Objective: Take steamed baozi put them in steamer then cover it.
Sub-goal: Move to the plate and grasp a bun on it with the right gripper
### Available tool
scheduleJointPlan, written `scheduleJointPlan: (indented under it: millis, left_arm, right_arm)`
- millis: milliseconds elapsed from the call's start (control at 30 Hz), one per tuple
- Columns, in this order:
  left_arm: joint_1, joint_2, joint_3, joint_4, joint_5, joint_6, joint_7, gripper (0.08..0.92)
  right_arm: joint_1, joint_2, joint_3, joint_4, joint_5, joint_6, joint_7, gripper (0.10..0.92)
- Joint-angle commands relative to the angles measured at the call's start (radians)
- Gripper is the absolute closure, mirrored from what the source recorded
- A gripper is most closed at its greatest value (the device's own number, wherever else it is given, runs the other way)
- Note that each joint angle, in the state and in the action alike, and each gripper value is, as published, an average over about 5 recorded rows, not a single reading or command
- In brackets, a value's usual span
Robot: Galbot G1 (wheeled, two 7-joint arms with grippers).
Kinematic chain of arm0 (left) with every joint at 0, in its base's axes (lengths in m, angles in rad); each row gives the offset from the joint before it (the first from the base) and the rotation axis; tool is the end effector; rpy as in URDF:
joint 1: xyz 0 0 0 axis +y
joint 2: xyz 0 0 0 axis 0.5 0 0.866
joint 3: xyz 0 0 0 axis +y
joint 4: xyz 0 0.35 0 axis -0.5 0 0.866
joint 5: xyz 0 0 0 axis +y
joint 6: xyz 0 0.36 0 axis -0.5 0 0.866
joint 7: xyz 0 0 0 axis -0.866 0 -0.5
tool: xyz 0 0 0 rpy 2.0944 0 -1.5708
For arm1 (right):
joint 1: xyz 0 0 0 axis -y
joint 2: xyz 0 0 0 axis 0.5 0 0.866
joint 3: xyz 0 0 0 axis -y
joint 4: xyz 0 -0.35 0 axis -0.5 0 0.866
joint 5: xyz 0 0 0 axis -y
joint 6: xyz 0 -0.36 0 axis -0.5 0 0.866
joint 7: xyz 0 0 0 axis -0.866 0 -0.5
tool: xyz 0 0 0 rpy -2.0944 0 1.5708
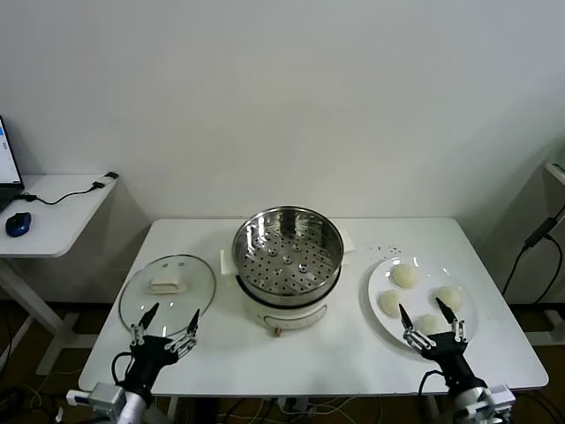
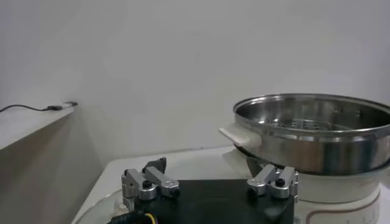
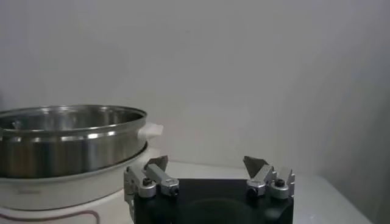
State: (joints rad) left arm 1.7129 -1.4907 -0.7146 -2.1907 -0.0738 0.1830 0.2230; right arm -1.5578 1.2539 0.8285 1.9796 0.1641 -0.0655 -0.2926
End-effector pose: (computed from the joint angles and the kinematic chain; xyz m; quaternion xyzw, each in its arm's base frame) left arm 0.1423 0.0667 -0.2846 -0.0531 -0.9916 -0.0349 0.1126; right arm 0.1939 -0.1587 -0.2985 0.0737 -0.9882 0.1144 0.0701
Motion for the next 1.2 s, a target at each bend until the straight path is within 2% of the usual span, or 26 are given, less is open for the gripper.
scheduleJointPlan:
  millis: [33, 133, 333, 467, 567, 633, 767, 933, 1200]
  left_arm:
    - [0.002, -0.003, 0.0, -0.001, 0.001, -0.003, -0.001, 0.177]
    - [0.007, -0.009, -0.001, -0.007, 0.003, -0.006, -0.002, 0.177]
    - [0.026, -0.023, -0.005, -0.027, 0.005, -0.016, -0.008, 0.177]
    - [0.037, -0.033, -0.008, -0.036, 0.017, -0.028, -0.02, 0.177]
    - [0.043, -0.04, -0.012, -0.037, 0.025, -0.038, -0.026, 0.177]
    - [0.048, -0.042, -0.014, -0.037, 0.026, -0.042, -0.028, 0.177]
    - [0.046, -0.041, -0.022, -0.037, 0.024, -0.042, -0.03, 0.177]
    - [0.033, -0.044, -0.023, -0.037, 0.023, -0.034, -0.027, 0.177]
    - [0.05, -0.059, -0.041, -0.037, 0.026, -0.04, -0.03, 0.177]
  right_arm:
    - [0.113, -0.08, 0.089, -0.01, -0.119, -0.13, -0.059, 0.203]
    - [0.219, -0.175, 0.088, -0.053, -0.215, -0.169, -0.138, 0.203]
    - [0.464, -0.386, -0.005, -0.198, -0.349, -0.211, -0.413, 0.203]
    - [0.635, -0.513, -0.109, -0.303, -0.441, -0.21, -0.715, 0.203]
    - [0.805, -0.572, -0.213, -0.425, -0.56, -0.132, -0.952, 0.203]
    - [0.925, -0.598, -0.322, -0.51, -0.631, -0.073, -1.045, 0.203]
    - [1.145, -0.633, -0.6, -0.655, -0.674, 0.027, -1.103, 0.203]
    - [1.36, -0.585, -0.896, -0.792, -0.683, 0.113, -1.127, 0.203]
    - [1.433, -0.41, -0.979, -0.988, -0.772, 0.214, -1.156, 0.203]
